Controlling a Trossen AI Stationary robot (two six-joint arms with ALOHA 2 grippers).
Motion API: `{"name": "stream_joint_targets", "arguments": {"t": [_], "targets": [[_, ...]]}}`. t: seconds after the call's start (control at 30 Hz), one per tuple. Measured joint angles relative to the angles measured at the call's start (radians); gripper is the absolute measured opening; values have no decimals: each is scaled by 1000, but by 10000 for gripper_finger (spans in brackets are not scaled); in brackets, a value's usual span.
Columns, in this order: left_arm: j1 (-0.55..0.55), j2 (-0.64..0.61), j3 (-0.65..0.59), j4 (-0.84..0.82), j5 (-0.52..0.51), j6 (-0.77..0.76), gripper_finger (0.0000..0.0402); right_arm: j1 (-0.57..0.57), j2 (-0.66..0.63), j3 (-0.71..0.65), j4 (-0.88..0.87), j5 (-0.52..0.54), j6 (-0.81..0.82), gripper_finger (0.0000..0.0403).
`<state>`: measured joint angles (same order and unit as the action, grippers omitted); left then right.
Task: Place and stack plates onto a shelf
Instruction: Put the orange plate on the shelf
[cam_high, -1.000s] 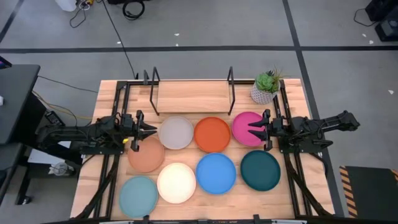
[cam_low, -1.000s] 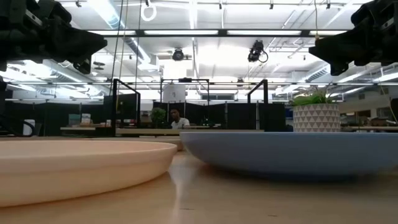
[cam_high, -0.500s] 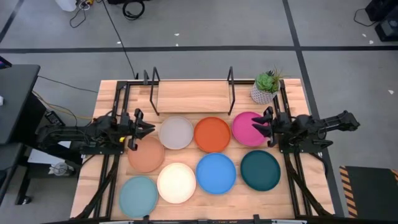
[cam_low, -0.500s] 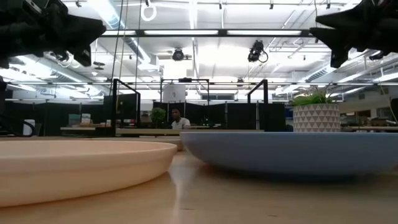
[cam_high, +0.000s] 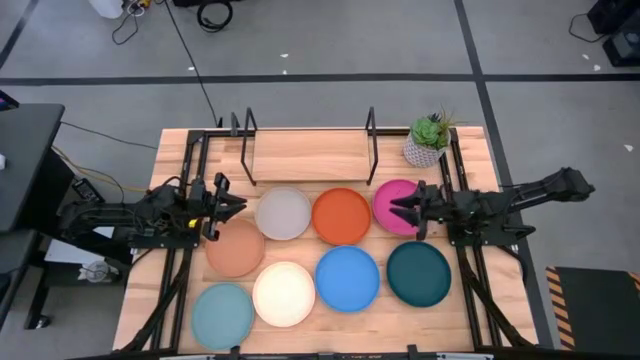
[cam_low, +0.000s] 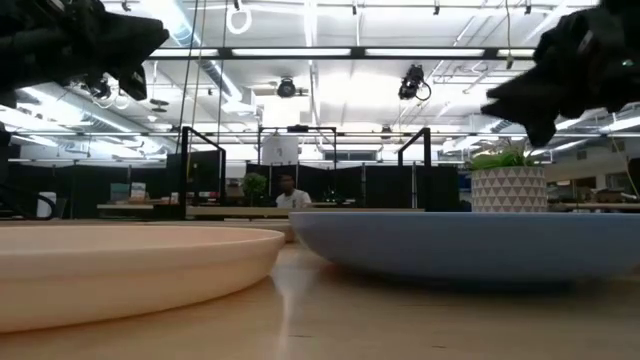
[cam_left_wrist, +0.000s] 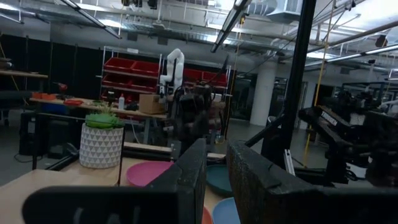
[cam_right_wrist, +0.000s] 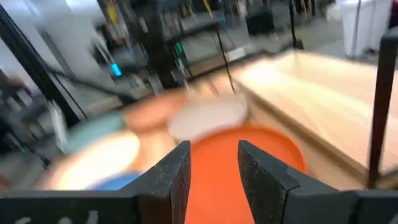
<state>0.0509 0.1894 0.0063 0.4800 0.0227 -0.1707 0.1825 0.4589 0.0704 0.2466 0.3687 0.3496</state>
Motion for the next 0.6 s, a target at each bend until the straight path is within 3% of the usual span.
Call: {"name": "stream_joint_targets", "arguments": {"t": [0.47, 0.6], "targets": [[0, 0, 0, 42, 0, 54, 69, 29, 643, 294, -151, -29, -423, 145], [0, 0, 0, 41, 0, 46, 69, 56, 785, 398, -229, 30, -590, 168]]}}
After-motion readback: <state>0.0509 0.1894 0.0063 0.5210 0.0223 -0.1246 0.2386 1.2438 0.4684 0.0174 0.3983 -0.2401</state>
